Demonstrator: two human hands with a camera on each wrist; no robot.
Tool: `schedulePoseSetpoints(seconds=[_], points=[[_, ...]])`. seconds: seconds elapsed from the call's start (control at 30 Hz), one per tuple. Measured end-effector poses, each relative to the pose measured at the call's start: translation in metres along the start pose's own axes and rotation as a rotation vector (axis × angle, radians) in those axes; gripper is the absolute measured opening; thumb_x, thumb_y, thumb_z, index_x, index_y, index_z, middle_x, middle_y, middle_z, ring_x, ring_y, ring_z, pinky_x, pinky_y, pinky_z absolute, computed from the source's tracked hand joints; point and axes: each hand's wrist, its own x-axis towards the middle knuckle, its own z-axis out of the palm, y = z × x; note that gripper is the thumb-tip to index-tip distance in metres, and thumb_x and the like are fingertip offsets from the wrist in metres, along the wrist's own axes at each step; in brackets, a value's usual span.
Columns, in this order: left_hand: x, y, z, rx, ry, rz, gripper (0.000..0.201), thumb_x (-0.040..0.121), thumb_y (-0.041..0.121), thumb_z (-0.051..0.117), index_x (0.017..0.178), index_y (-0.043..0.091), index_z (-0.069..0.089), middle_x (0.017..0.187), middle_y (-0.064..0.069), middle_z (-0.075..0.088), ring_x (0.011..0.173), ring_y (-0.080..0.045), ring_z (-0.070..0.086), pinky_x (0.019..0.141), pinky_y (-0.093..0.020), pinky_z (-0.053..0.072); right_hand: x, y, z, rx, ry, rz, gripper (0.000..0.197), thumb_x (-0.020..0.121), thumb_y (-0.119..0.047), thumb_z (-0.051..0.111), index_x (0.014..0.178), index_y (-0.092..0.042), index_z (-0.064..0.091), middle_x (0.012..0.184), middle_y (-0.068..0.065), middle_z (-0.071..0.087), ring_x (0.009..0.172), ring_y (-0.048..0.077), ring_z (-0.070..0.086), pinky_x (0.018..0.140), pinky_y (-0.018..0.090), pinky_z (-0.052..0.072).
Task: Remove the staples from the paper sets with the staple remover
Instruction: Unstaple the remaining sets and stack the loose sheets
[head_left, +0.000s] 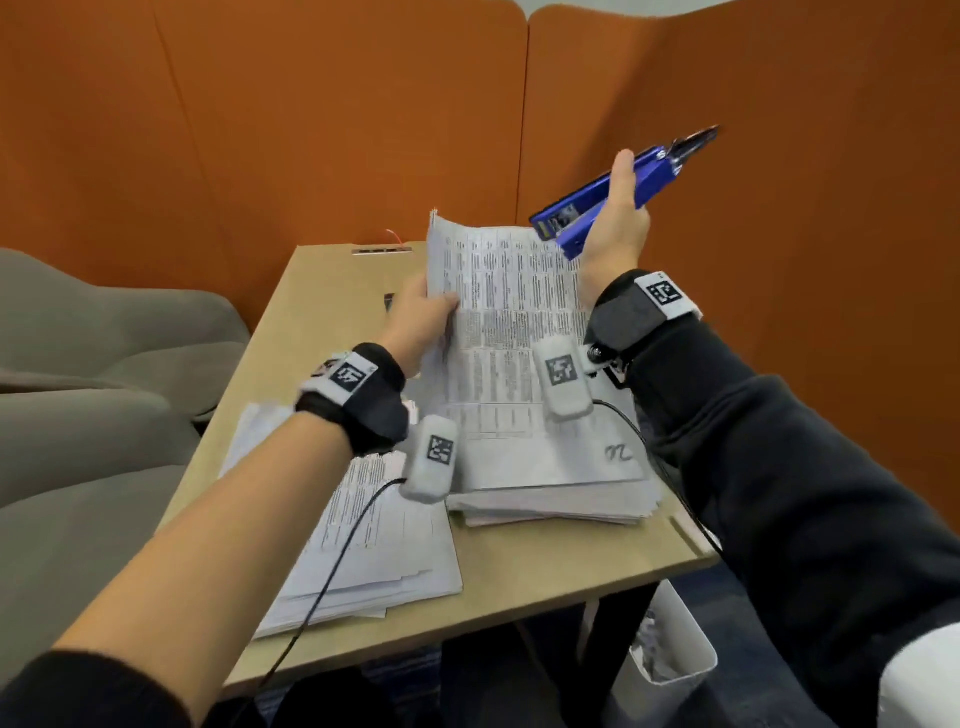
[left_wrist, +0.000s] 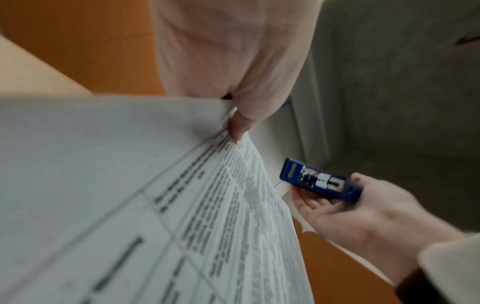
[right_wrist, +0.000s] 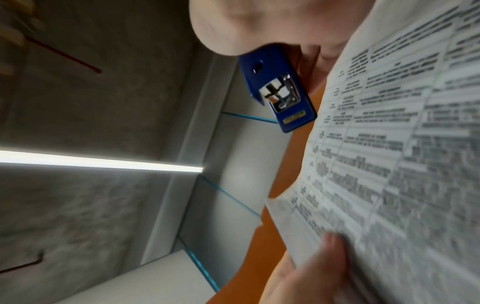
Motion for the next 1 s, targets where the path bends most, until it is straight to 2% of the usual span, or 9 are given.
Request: schedulePoseSetpoints(seconds=[0.1,0.27,0.37,0.47,0.57,0.67,0.77,0.9,1.0], points=[[0.008,-0.026,0.032,0.037,0.041,-0.071,0.029,0.094,0.011,0.049,0.121,0.010,0.058,0.113,-0.005,0.066,0.102,-0.022,0.064,0.092,-0.036,0.051,0.001,0.034,-0.020,-0.091,-0.040,0.179,0.034,0.092,-0.053,0.055,0.081,-0.021,0.050,0.069,-0.002,0.042,0.063,0.016,0.047,0.064,0.031,0.046],[0.010,-0.074,0.025,0.147,0.104,-0.290,0.040,0.088,0.004,0.050,0.127,0.003,0.053,0.090,-0.013,0.061,0.078,-0.027,0.061,0.065,-0.034,0.053,-0.013,0.096,-0.062,-0.044,-0.086,0.467,0.025,0.096,-0.045,0.055,0.091,-0.020,0.054,0.081,0.004,0.058,0.074,0.022,0.061,0.070,0.034,0.054],[0.010,-0.106,-0.025,0.316,0.105,-0.449,0.029,0.084,0.014,0.061,0.106,-0.004,0.063,0.107,-0.024,0.062,0.100,-0.034,0.062,0.083,-0.041,0.049,-0.023,0.126,-0.080,0.010,-0.076,0.564,0.024,0.098,-0.043,0.052,0.091,-0.020,0.055,0.083,0.004,0.064,0.075,0.019,0.062,0.072,0.035,0.052],[-0.001,-0.132,-0.087,0.454,0.325,-0.663,0.078,0.067,0.033,0.064,0.134,-0.001,0.046,0.138,-0.023,0.048,0.123,-0.040,0.050,0.102,-0.046,0.045,-0.026,0.153,-0.089,0.085,-0.018,0.643,0.033,0.096,-0.048,0.051,0.109,-0.018,0.056,0.100,0.008,0.066,0.090,0.024,0.063,0.079,0.039,0.053],[-0.029,-0.146,-0.133,0.649,0.451,-0.776,0.086,0.081,0.033,0.063,0.149,0.003,0.017,0.152,-0.022,0.023,0.136,-0.040,0.032,0.112,-0.046,0.032,-0.028,0.183,-0.100,0.101,0.036,0.645,0.053,0.096,-0.051,0.049,0.135,-0.015,0.052,0.128,0.012,0.062,0.115,0.031,0.060,0.087,0.042,0.053],[-0.050,-0.158,-0.156,0.763,0.373,-0.753,0.071,0.079,0.031,0.069,0.137,0.001,0.039,0.139,-0.023,0.044,0.126,-0.040,0.044,0.102,-0.043,0.041,-0.038,0.184,-0.104,0.179,0.052,0.686,0.048,0.097,-0.049,0.049,0.132,-0.017,0.054,0.125,0.010,0.063,0.115,0.029,0.059,0.094,0.045,0.051],[-0.058,-0.163,-0.162,0.806,0.383,-0.590,0.022,0.078,0.020,0.069,0.090,0.006,0.056,0.104,-0.023,0.057,0.095,-0.037,0.055,0.084,-0.040,0.044,-0.034,0.191,-0.110,0.225,0.053,0.700,0.051,0.095,-0.049,0.052,0.136,-0.019,0.049,0.130,0.012,0.059,0.121,0.030,0.056,0.107,0.049,0.042],[-0.063,-0.151,-0.160,0.683,0.413,-0.480,0.061,0.083,0.020,0.073,0.132,0.003,0.042,0.131,-0.021,0.051,0.119,-0.036,0.050,0.094,-0.040,0.041,-0.029,0.197,-0.115,0.256,0.024,0.720,0.057,0.092,-0.052,0.055,0.138,-0.019,0.047,0.133,0.013,0.058,0.122,0.031,0.056,0.107,0.051,0.041],[-0.060,-0.139,-0.162,0.630,0.294,-0.395,0.063,0.090,0.023,0.066,0.141,-0.001,0.040,0.145,-0.019,0.043,0.126,-0.029,0.045,0.102,-0.036,0.035,-0.028,0.196,-0.116,0.256,-0.005,0.723,0.047,0.094,-0.051,0.054,0.127,-0.018,0.054,0.124,0.013,0.063,0.117,0.031,0.058,0.106,0.049,0.043]])
